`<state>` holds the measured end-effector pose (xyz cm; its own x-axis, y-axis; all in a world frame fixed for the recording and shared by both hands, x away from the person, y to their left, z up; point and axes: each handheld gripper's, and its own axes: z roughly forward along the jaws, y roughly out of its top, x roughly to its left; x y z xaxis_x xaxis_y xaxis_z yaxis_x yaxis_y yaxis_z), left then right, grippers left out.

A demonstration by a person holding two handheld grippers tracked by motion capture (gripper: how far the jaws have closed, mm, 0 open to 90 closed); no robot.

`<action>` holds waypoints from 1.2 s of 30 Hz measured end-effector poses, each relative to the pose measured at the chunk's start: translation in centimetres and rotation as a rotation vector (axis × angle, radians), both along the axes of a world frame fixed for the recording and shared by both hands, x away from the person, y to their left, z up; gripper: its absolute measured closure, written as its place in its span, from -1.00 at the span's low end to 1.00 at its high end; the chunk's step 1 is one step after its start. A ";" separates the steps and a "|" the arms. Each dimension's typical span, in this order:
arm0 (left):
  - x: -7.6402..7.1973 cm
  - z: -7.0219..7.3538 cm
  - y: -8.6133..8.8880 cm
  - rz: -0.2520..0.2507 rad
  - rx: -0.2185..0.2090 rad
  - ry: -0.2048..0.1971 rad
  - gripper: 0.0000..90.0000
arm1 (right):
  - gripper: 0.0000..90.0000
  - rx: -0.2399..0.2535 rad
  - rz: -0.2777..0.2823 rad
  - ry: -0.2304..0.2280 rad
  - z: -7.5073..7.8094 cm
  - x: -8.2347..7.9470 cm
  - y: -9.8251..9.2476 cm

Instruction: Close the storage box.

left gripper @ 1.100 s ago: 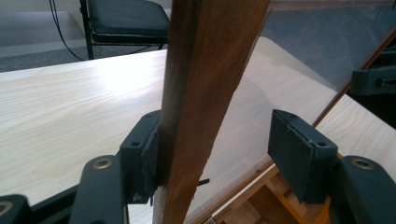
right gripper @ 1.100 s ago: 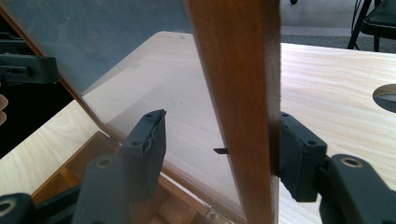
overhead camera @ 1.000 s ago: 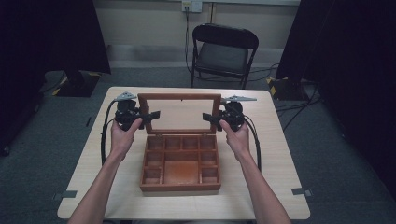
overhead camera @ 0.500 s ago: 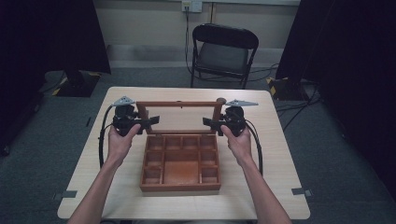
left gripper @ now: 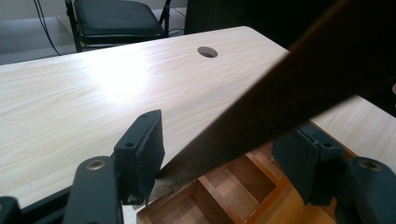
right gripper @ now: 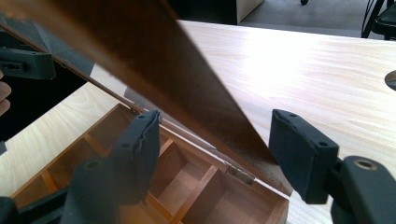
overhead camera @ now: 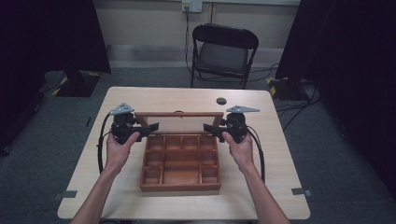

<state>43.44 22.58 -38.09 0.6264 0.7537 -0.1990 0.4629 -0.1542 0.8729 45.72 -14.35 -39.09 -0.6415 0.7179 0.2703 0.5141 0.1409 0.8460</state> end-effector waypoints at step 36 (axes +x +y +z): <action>-2.1 -1.6 -0.4 -0.057 0.042 -0.016 -0.39 | -0.41 -0.061 0.015 -0.013 -0.9 -2.7 -0.5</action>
<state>41.38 22.18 -39.72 0.6714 0.7242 -0.1576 0.4386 -0.2168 0.8721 43.01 -14.87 -39.98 -0.6555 0.7232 0.2173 0.5003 0.2003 0.8424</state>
